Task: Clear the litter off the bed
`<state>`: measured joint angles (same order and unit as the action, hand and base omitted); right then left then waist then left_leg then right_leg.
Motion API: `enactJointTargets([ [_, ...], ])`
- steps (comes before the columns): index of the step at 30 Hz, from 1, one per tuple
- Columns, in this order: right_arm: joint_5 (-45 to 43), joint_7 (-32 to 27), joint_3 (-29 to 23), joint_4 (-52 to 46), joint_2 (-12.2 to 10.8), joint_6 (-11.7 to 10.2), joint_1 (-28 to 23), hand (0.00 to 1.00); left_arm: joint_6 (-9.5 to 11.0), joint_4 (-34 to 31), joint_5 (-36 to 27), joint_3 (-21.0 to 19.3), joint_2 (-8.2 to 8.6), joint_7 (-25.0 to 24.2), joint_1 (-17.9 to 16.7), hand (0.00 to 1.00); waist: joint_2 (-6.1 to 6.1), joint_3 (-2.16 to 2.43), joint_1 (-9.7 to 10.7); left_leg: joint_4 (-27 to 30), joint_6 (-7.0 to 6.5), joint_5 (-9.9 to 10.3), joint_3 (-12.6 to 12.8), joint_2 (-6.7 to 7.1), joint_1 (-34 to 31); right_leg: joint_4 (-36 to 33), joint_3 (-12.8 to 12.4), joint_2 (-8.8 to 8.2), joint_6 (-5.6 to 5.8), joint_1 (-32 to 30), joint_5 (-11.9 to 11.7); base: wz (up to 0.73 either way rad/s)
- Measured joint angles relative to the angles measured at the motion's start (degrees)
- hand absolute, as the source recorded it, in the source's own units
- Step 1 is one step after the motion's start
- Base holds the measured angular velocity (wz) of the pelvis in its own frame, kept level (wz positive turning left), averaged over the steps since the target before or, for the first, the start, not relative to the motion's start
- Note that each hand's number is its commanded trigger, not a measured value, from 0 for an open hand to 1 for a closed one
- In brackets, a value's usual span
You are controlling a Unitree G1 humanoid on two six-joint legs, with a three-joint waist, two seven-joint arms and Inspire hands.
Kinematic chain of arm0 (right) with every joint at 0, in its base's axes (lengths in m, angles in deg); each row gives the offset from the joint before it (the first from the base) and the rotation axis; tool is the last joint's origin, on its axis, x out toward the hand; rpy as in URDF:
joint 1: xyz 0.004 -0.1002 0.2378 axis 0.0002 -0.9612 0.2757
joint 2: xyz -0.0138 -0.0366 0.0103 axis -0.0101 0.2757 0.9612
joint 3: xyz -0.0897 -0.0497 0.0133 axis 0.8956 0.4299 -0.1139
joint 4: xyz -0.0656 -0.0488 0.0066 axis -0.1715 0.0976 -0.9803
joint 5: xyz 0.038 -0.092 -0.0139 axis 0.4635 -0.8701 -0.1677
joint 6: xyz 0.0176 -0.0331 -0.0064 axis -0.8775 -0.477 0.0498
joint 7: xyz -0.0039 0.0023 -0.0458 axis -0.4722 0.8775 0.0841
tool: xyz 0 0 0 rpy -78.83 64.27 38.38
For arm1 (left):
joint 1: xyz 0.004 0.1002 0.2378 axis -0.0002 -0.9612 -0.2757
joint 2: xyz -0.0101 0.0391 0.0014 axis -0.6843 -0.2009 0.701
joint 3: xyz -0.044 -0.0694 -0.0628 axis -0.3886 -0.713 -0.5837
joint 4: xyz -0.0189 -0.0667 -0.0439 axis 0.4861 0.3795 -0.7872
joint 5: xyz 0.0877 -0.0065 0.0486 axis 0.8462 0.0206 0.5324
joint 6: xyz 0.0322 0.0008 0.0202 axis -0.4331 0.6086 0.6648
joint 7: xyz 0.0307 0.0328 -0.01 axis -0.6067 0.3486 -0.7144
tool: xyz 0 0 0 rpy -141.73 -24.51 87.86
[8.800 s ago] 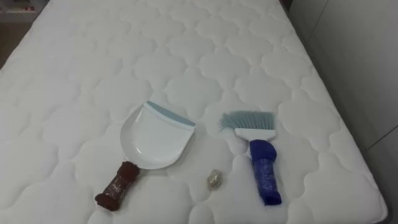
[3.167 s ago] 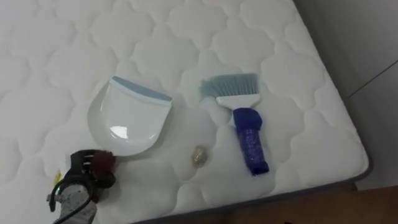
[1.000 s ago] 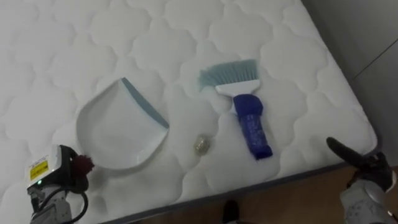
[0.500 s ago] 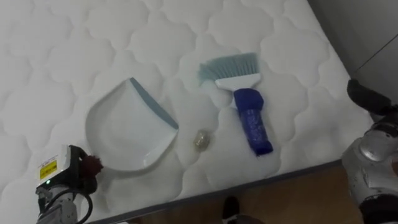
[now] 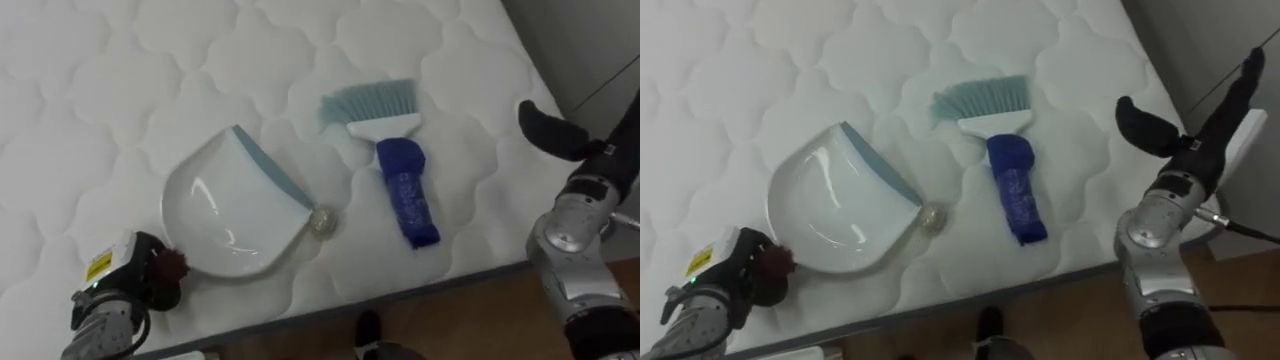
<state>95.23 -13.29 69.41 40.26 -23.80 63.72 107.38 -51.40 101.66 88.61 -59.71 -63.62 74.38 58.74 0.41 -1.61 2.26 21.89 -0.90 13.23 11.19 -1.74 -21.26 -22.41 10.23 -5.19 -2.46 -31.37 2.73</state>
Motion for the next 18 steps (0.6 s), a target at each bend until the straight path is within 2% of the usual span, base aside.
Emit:
enactJointTargets([
  [3, 0.0, 0.9, 0.6, 0.8, 0.0, -0.2, 0.0, 0.0, 0.3, -1.2, -0.8, 0.0, -0.04, -1.7, -0.2, 1.0, -0.02, -0.01, -1.3, 0.0, -0.02, 0.0, 0.3, 0.02, -0.8, -0.3, 0.5, -0.73, -0.08, -1.0, 0.0, 0.0],
  [9, 0.0, 2.8, 2.5, 3.8, 0.0, -0.3, 0.1, 0.0, 0.3, -2.2, -2.2, 0.2, -0.1, -4.9, 0.0, 1.0, 0.31, -0.28, -2.7, 0.0, -0.03, 0.0, 0.6, -0.58, -1.6, -0.1, 1.4, -0.91, -0.15, -1.4, 0.1, 0.05],
  [12, 0.0, 3.0, 2.6, 4.5, 0.0, -0.2, 0.2, 0.0, 0.2, -2.3, -2.4, 0.1, -0.15, -5.9, 0.0, 1.0, 0.79, -0.72, -2.7, 0.1, -0.03, 0.0, 1.1, -0.61, -2.0, -0.2, 1.6, -1.15, 0.02, -1.5, 0.3, 0.08],
  [14, 0.0, 3.3, 2.6, 5.1, 0.0, -0.2, 0.3, 0.0, 0.2, -2.4, -2.4, 0.0, -0.38, -6.7, 0.1, 1.0, 0.86, -0.86, -2.8, 0.4, -0.04, 0.0, 1.5, -0.62, -2.4, -0.4, 1.7, -1.34, 0.05, -1.9, 0.4, 0.06],
  [18, 0.1, 5.6, 2.5, 6.1, 0.2, -0.2, 0.3, 0.0, 0.6, -2.4, -2.4, 0.0, -1.66, -7.3, -0.4, 1.0, 0.83, -0.86, -2.7, 0.6, -0.07, 0.0, 3.1, -0.58, -3.2, -0.9, 1.6, -1.66, 0.22, -2.8, 0.6, 0.0],
])
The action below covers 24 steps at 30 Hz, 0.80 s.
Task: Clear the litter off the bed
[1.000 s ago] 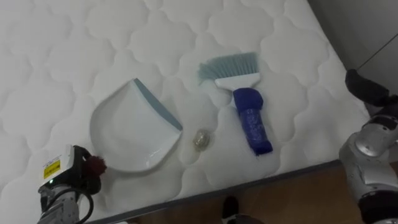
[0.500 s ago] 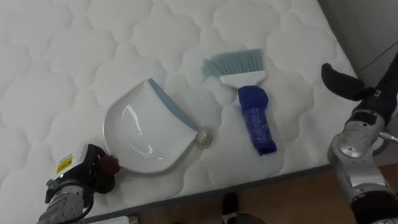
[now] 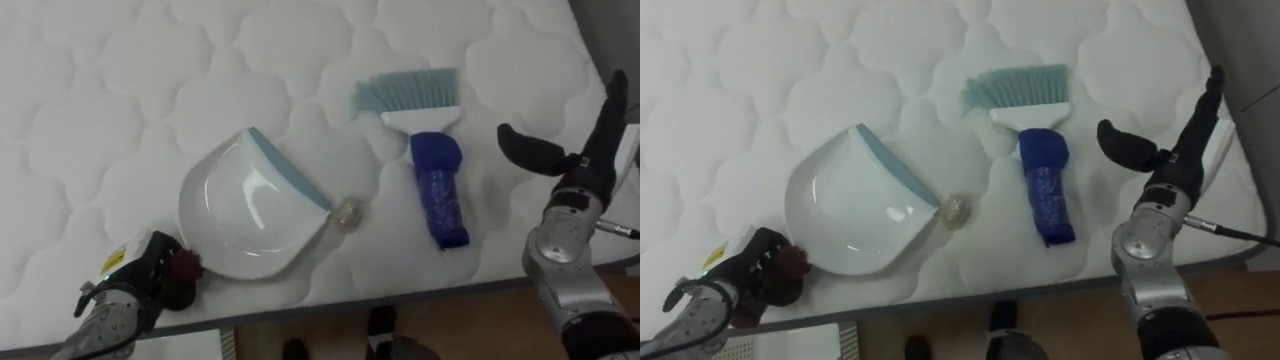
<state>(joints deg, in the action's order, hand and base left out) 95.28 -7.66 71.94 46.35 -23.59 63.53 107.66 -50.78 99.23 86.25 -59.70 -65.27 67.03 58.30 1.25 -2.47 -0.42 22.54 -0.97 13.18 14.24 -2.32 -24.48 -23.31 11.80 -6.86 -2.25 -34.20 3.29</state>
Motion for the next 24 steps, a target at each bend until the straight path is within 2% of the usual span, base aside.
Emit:
enactJointTargets([
  [10, 0.1, 4.9, 1.9, 2.0, 0.0, 0.5, -0.3, 0.0, -0.1, -0.4, 0.1, -0.4, -0.91, -0.5, -0.9, 1.0, 0.03, 0.02, -0.2, 1.0, -0.03, 0.0, 0.1, -0.03, -0.4, -0.5, 0.0, -0.1, -0.08, -0.2, 0.2, 0.0],
  [17, 0.0, 7.4, 2.1, 3.7, 0.1, 0.7, -1.5, 0.0, -0.1, -0.5, 0.7, -0.5, -3.78, -0.3, -0.8, 1.0, 0.5, 0.04, -0.2, 1.8, -0.26, 0.2, 0.0, -0.36, -1.1, -0.7, 1.0, -0.1, -0.47, -0.1, -0.1, 0.05],
  [21, -0.1, 9.3, 3.3, 4.0, 0.2, 0.8, -1.5, 0.0, -0.1, -0.5, 1.4, -0.5, -4.11, 0.4, -0.9, 1.0, 1.21, 0.15, -0.6, 1.7, -0.33, 0.2, 0.0, -0.31, -1.2, -0.8, 1.0, -0.18, -0.54, -0.2, -0.1, 0.0],
  [24, 0.0, 10.2, 5.0, 4.1, 0.4, 1.1, -1.5, 0.0, 0.0, -0.5, 1.9, -0.4, -4.22, 0.7, -0.9, 1.0, 1.23, 0.15, -1.1, 1.7, -0.34, 0.2, 0.0, -0.23, -1.3, -1.5, 1.0, -0.4, -0.7, -0.6, 0.0, 0.0],
])
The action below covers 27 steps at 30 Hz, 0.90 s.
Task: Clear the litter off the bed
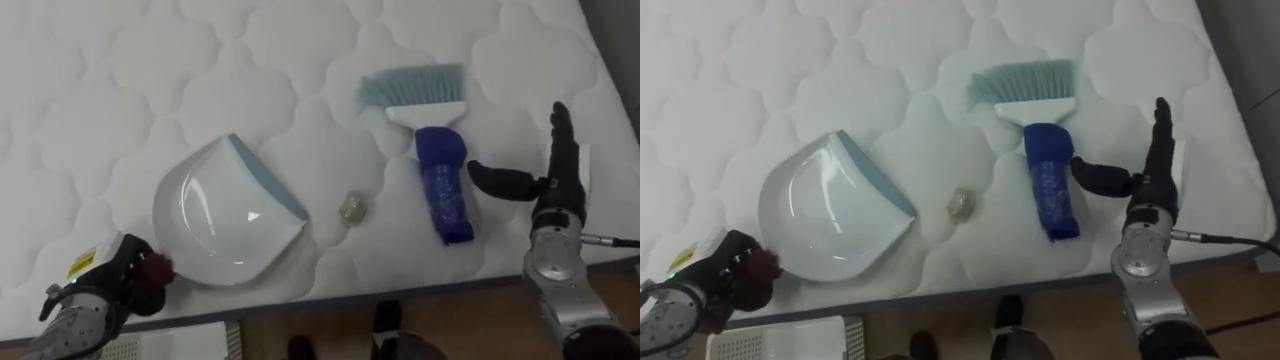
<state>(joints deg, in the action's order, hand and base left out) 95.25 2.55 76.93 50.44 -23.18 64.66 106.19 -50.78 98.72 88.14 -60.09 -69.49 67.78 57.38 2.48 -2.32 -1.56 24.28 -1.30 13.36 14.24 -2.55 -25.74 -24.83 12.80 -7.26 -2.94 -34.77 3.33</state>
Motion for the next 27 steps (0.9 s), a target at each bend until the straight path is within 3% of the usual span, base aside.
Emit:
enactJointTargets([
  [6, 0.0, 1.4, 3.6, 0.0, 0.9, 0.6, 0.5, 0.0, 0.0, 0.0, -0.1, 0.7, -0.01, 1.1, -0.1, 1.0, -0.03, -0.01, -0.5, 0.4, -0.17, -0.1, -0.2, 0.18, -0.7, -0.7, 0.3, -0.6, 0.13, -0.7, 0.3, 0.05],
  [13, 0.1, 1.5, 4.2, 1.0, 0.6, 1.7, 0.9, 0.0, -0.4, -0.4, -0.3, 2.2, -0.01, 1.7, 0.0, 1.0, -0.15, -0.03, -0.6, 0.5, -0.39, -0.1, -0.3, 0.37, -0.7, -0.9, 0.3, -1.01, 0.47, -0.7, 0.5, 0.03],
  [22, 0.6, 3.6, 4.2, 6.6, 0.2, 3.1, 4.8, 0.0, -1.2, -0.5, -0.6, 3.2, 0.76, 1.2, 0.1, 1.0, -0.19, -0.1, -1.2, 0.5, -0.39, -0.1, -0.1, 0.15, -0.7, -0.9, 0.3, -0.83, 0.41, -0.7, 0.5, 0.0],
  [25, 0.6, 3.8, 4.2, 6.7, 0.2, 3.1, 4.9, 0.0, -1.4, -0.5, -0.6, 3.3, 1.58, 1.2, 0.6, 1.0, -0.24, -0.39, -2.1, 0.8, -0.39, -0.1, 0.0, 0.18, -0.7, -1.1, 0.2, -0.87, 0.4, -0.7, 0.5, 0.0],
  [26, 0.6, 4.2, 4.2, 6.7, 0.2, 3.1, 5.3, 0.0, -1.5, -0.5, -0.7, 3.3, 1.69, 1.2, 0.8, 1.0, -0.25, -0.84, -2.3, 1.1, -0.41, 0.0, 0.0, 0.19, -1.0, -1.2, 0.1, -0.86, 0.4, -0.9, 0.5, 0.0],
  [27, 0.6, 4.6, 4.1, 6.7, 0.2, 3.1, 5.9, 0.0, -1.6, -0.5, -0.7, 3.3, 1.71, 1.2, 1.0, 1.0, -0.31, -0.96, -2.3, 1.4, -0.44, 0.0, 0.0, 0.18, -1.9, -1.4, 0.0, -0.88, 0.4, -1.7, 0.5, 0.0],
])
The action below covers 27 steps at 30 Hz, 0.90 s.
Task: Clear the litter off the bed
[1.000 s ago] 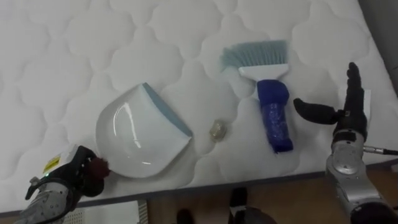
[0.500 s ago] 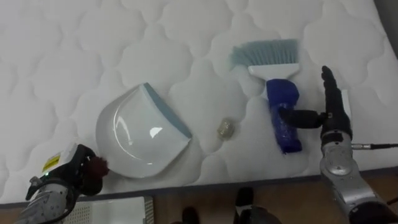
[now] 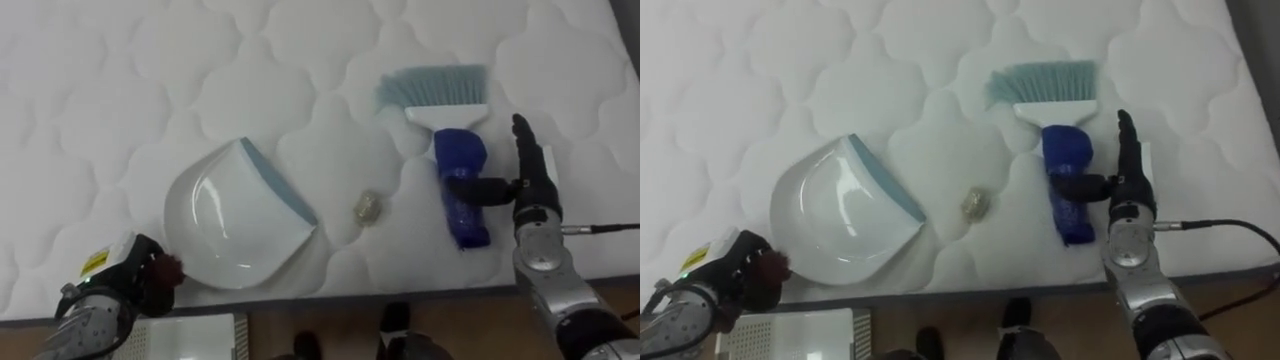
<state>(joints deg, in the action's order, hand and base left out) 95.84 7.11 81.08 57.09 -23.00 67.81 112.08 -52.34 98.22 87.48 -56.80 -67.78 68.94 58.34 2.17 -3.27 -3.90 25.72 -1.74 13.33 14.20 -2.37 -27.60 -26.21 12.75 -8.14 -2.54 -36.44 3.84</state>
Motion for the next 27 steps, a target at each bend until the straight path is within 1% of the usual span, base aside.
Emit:
enactJointTargets([
  [2, 0.0, 0.2, 0.0, 0.0, 0.0, 0.1, 0.7, 0.0, 0.0, 0.0, 0.0, 0.0, 0.14, 0.0, 0.2, 1.0, 0.0, -0.11, 0.0, 0.7, -0.06, 0.0, 0.0, 0.0, -1.2, -0.6, 0.0, -0.22, -0.02, -1.2, 0.0, 0.04],
  [6, 0.0, 0.6, 0.0, 0.1, 0.0, 0.4, 1.1, 0.0, 0.2, -0.1, -0.1, 0.0, 0.3, 0.0, 0.6, 1.0, -0.01, -0.16, -0.3, 1.3, -0.07, 0.0, -0.2, 0.06, -2.7, -1.4, 0.3, -0.62, -0.25, -2.7, 0.0, 0.04],
  [10, 1.7, 0.6, 0.0, 2.4, 0.1, 0.4, 1.9, 0.0, -0.1, 0.1, -0.2, 0.2, 1.37, 0.0, 0.9, 1.0, -0.08, -0.2, -0.9, 1.4, -0.08, 0.0, -0.2, 0.14, -2.7, -1.6, 0.2, -0.75, -0.25, -2.7, 0.0, 0.0],
  [12, 2.2, 0.6, 0.3, 4.5, 0.1, 0.5, 3.3, 0.0, -0.1, 0.1, -0.8, 1.7, 1.49, 0.0, 1.1, 1.0, -0.12, -0.23, -1.1, 1.6, -0.08, 0.0, -0.2, 0.17, -2.7, -1.7, 0.2, -0.84, -0.25, -2.6, 0.0, 0.0],
  [14, 2.2, 0.6, 0.6, 5.0, 0.1, 0.5, 3.5, 0.0, -0.1, 0.1, -1.1, 2.4, 1.53, -0.1, 1.2, 1.0, -0.24, -0.3, -1.2, 1.7, -0.12, 0.0, -0.2, 0.22, -2.7, -1.8, 0.2, -0.88, -0.22, -2.6, 0.0, 0.0],
  [17, 2.1, 0.7, 1.8, 6.8, 0.1, 0.5, 4.2, 0.0, -0.2, 0.1, -1.2, 3.0, 1.76, -0.1, 1.2, 1.0, -0.41, -0.41, -1.3, 1.6, -0.22, 0.0, -0.3, 0.25, -2.6, -1.8, 0.2, -0.86, -0.19, -2.5, 0.0, 0.0],
  [20, 1.8, 0.9, 1.8, 7.0, 0.1, 0.7, 4.4, 0.0, -0.2, 0.1, -1.2, 3.4, 2.04, 0.0, 1.1, 1.0, -0.57, -0.51, -1.4, 1.6, -0.25, 0.0, -0.3, 0.14, -2.7, -1.7, 0.2, -0.68, -0.2, -2.5, 0.0, 0.0],
  [24, 1.2, 1.2, 1.8, 7.2, 0.0, 0.9, 4.4, 0.0, -1.0, 0.1, -1.2, 3.4, 2.93, 0.0, 1.2, 1.0, -0.58, -0.52, -1.4, 1.6, -0.31, 0.1, -0.4, 0.12, -2.8, -1.7, 0.2, -0.39, -0.27, -2.4, 0.0, 0.0],
  [27, 1.2, 1.2, 2.8, 7.3, -0.1, 1.0, 4.5, 0.0, -1.0, 0.1, -1.3, 3.4, 2.96, 0.0, 1.2, 1.0, -0.58, -0.52, -1.4, 1.6, -0.32, 0.1, -0.4, 0.08, -2.9, -1.5, 0.4, -0.29, -0.32, -2.4, -0.1, 0.0],
])
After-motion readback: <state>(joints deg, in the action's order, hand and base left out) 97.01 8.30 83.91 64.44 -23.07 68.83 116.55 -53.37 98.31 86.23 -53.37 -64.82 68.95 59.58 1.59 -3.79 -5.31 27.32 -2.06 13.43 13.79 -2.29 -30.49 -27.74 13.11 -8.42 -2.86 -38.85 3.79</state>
